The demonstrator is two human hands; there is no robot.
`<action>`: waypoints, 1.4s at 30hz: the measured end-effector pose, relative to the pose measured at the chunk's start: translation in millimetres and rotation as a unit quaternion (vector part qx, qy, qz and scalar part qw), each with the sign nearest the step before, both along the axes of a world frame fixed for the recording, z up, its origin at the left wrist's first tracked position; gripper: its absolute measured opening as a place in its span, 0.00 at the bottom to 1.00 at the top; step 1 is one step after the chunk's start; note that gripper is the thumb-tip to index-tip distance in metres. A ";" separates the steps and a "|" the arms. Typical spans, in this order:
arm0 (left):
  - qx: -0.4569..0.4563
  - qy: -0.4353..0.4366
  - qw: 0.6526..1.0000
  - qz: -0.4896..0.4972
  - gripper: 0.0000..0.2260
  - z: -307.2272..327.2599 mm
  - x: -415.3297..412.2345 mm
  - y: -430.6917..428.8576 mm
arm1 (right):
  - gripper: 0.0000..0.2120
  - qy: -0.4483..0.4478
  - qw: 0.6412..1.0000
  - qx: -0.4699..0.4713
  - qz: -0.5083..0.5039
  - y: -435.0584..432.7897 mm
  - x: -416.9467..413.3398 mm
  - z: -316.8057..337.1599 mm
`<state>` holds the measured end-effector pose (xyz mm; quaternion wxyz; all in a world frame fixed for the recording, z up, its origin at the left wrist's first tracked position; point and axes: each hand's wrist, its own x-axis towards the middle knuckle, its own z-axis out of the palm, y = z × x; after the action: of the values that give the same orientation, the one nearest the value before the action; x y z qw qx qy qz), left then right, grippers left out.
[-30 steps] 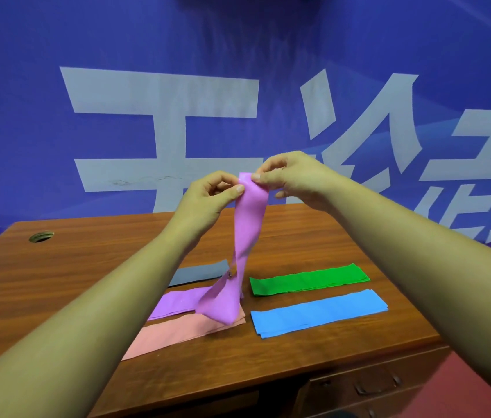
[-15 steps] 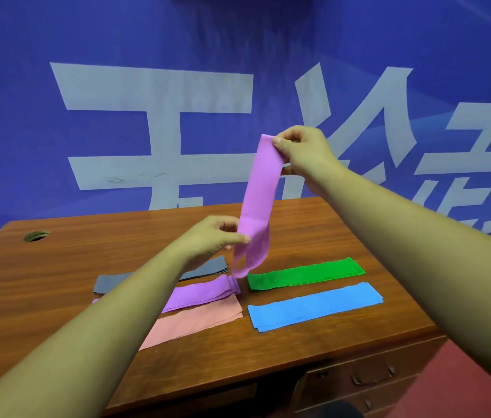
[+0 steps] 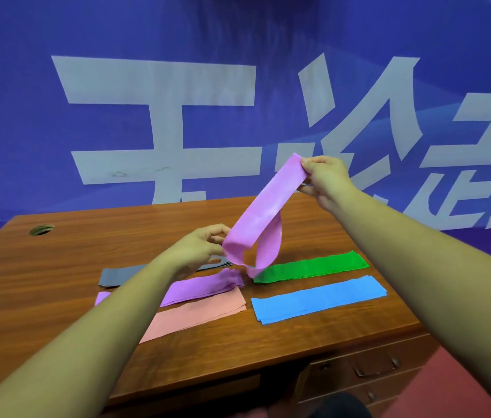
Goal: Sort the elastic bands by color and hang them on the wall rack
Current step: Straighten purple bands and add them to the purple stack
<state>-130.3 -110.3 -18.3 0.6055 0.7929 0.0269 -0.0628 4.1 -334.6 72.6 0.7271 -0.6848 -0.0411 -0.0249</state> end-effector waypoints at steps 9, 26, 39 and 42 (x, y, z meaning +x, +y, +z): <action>-0.028 -0.029 0.994 0.101 0.12 -10.2 7.6 9.1 | 0.05 0.011 0.998 0.056 0.012 9.2 -1.7 -11.1; -0.080 -0.003 0.989 0.123 0.05 -10.4 -10.8 48.9 | 0.03 0.093 0.983 0.155 0.012 10.9 -0.5 -33.6; -0.246 0.085 0.958 0.123 0.05 -18.9 -32.9 68.1 | 0.08 0.074 0.983 0.155 0.061 36.2 -21.9 -12.6; -0.243 0.054 0.958 0.141 0.05 -20.9 -40.2 82.9 | 0.05 0.085 0.985 0.138 0.063 38.7 -26.4 -12.0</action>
<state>-170.5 -27.4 -39.2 0.7805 0.6052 0.1548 -0.0243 -22.3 -295.9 60.6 0.8154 -0.5739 -0.0184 0.0732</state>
